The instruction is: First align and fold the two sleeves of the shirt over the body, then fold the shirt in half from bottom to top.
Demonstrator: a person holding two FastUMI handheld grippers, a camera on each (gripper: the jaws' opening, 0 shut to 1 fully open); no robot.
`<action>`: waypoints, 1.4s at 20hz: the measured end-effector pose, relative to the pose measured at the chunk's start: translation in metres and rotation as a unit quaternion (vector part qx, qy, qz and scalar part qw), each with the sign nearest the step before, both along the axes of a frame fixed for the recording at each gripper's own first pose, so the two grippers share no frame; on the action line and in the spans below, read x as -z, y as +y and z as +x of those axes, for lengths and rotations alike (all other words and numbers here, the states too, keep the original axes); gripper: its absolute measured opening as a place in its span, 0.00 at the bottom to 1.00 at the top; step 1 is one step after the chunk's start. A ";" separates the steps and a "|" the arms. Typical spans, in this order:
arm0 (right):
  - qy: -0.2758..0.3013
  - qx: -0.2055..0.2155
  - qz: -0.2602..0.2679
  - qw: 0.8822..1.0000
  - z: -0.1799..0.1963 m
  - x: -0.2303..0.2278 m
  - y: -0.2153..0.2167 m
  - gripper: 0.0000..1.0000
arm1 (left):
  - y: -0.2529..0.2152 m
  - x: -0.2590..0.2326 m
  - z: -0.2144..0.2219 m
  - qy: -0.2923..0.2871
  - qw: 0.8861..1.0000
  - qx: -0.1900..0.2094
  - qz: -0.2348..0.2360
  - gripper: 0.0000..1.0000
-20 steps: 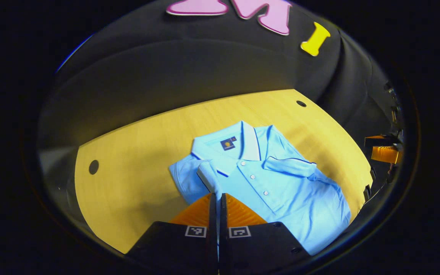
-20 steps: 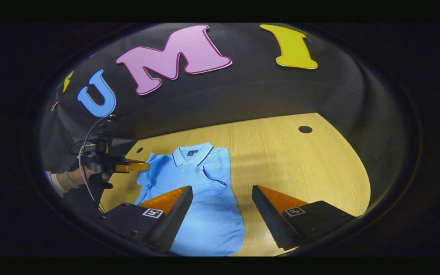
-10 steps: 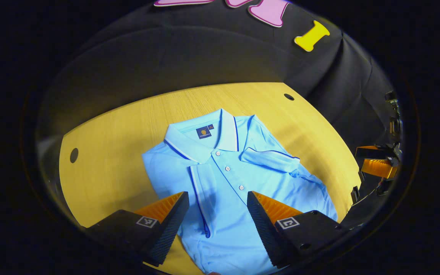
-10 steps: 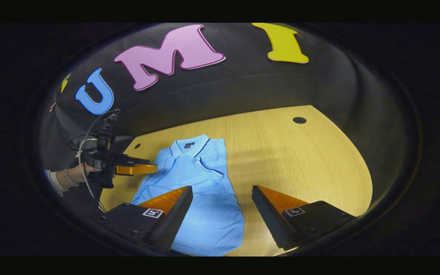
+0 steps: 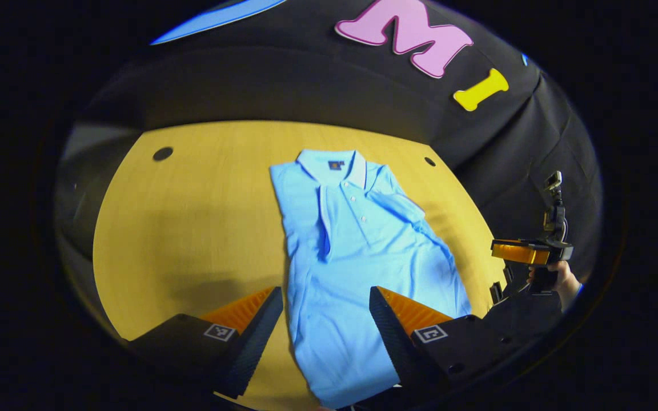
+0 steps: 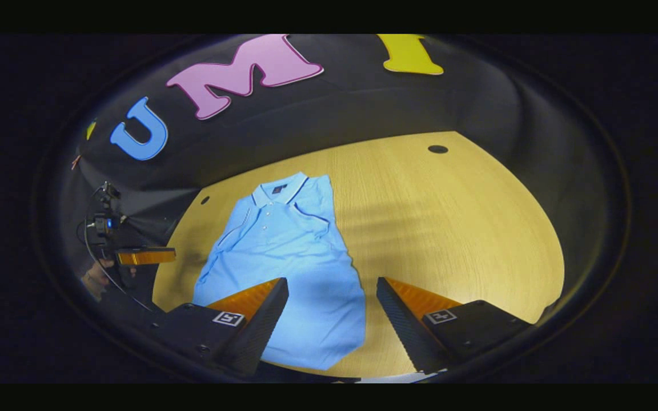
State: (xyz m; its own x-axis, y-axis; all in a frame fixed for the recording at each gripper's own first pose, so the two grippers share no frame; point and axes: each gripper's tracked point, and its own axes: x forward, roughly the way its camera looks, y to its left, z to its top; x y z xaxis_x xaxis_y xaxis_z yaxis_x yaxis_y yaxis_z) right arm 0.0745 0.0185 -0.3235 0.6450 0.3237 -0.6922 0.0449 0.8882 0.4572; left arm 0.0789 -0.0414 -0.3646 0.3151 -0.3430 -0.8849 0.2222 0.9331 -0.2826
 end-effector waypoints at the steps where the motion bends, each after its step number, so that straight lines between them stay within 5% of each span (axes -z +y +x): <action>1: 0.011 -0.001 0.008 1.000 -0.008 0.007 0.005 0.98 | 0.007 0.005 -0.022 0.016 1.000 -0.009 0.001 0.98; 7: 0.077 -0.001 0.035 0.996 -0.059 0.049 0.020 0.98 | 0.019 0.031 -0.115 0.083 0.996 -0.044 -0.005 0.98; 12: 0.135 0.007 0.061 0.989 -0.109 0.081 0.031 0.98 | 0.012 0.044 -0.151 0.114 0.992 -0.055 -0.015 0.98; 15: 0.193 -0.011 0.122 0.973 -0.140 0.090 0.057 0.98 | 0.013 0.054 -0.163 0.126 0.990 -0.063 -0.016 0.98; 17: 0.242 -0.008 0.192 0.951 -0.153 0.091 0.081 0.92 | 0.014 0.054 -0.165 0.129 0.989 -0.072 -0.023 0.97; 22: 0.234 0.030 0.255 0.938 -0.131 0.094 0.093 0.82 | -0.002 0.058 -0.178 0.153 0.984 -0.073 -0.050 0.89; 24: 0.241 0.027 0.238 0.940 -0.134 0.108 0.090 0.66 | -0.010 0.063 -0.188 0.169 0.981 -0.075 -0.063 0.67; 25: 0.242 0.026 0.233 0.942 -0.134 0.111 0.088 0.33 | -0.012 0.068 -0.192 0.177 0.979 -0.077 -0.064 0.48; 27: 0.238 0.027 0.244 0.940 -0.132 0.110 0.089 0.10 | -0.019 0.065 -0.187 0.171 0.978 -0.086 -0.080 0.09; 28: 0.235 0.018 0.246 0.940 -0.134 0.109 0.090 0.06 | -0.019 0.064 -0.187 0.165 0.980 -0.080 -0.075 0.06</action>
State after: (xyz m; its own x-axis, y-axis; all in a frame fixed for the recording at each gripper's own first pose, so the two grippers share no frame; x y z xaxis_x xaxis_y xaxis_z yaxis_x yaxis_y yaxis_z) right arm -0.0592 0.1086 -0.4327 0.3224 0.6630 -0.6757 0.3710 0.5682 0.7345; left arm -0.1086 -0.0607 -0.4286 0.0795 -0.4467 -0.8911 -0.0499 0.8911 -0.4511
